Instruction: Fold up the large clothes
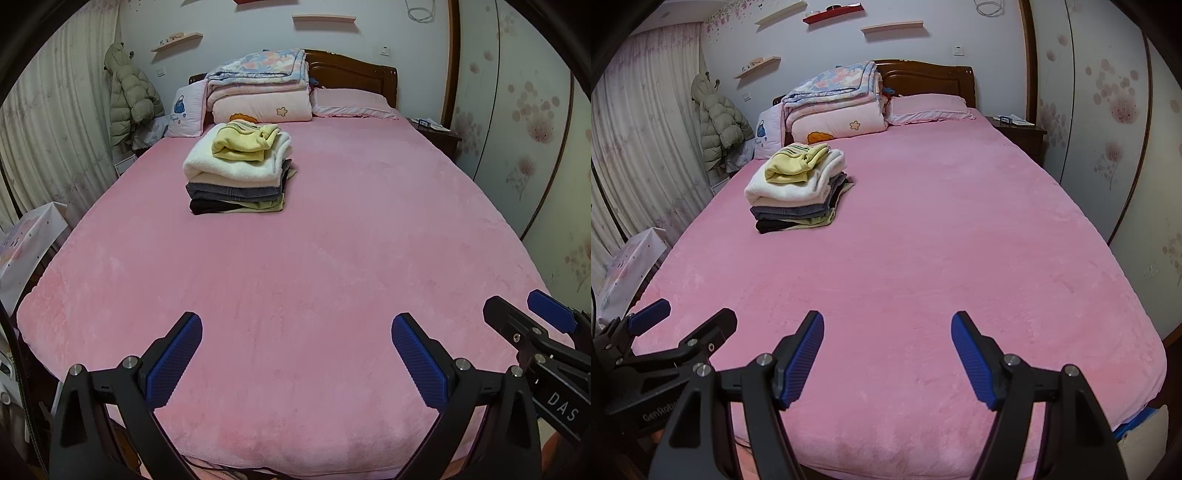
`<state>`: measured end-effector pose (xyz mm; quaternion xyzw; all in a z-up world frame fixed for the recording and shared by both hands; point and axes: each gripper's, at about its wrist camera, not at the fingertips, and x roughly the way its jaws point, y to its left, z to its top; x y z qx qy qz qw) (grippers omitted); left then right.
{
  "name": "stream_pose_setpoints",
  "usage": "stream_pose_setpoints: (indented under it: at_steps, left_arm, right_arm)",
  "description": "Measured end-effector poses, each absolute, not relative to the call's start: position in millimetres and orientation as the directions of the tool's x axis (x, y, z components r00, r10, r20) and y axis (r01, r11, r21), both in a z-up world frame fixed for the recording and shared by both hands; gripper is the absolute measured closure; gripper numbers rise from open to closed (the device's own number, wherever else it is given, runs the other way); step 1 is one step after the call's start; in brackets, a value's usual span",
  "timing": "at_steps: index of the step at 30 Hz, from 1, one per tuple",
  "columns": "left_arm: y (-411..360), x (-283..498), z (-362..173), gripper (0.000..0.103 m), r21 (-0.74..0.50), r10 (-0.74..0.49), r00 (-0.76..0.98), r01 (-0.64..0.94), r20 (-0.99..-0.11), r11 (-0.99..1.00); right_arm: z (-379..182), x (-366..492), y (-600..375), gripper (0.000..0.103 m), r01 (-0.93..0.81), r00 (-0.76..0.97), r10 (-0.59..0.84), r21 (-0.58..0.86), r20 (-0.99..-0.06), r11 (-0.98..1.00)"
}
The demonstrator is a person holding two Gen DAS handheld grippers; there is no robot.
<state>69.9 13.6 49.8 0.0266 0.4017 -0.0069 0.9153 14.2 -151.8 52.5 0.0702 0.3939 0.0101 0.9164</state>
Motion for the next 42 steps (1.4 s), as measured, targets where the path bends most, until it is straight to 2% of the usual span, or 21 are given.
stream_pose_setpoints:
  at_steps: [42]
  left_arm:
    - [21,84,42,0.001,0.018,-0.005,0.643,0.029,-0.765,0.999]
  right_arm:
    - [49,19,-143,0.031,0.016,0.681,0.071,0.112,-0.728,0.994]
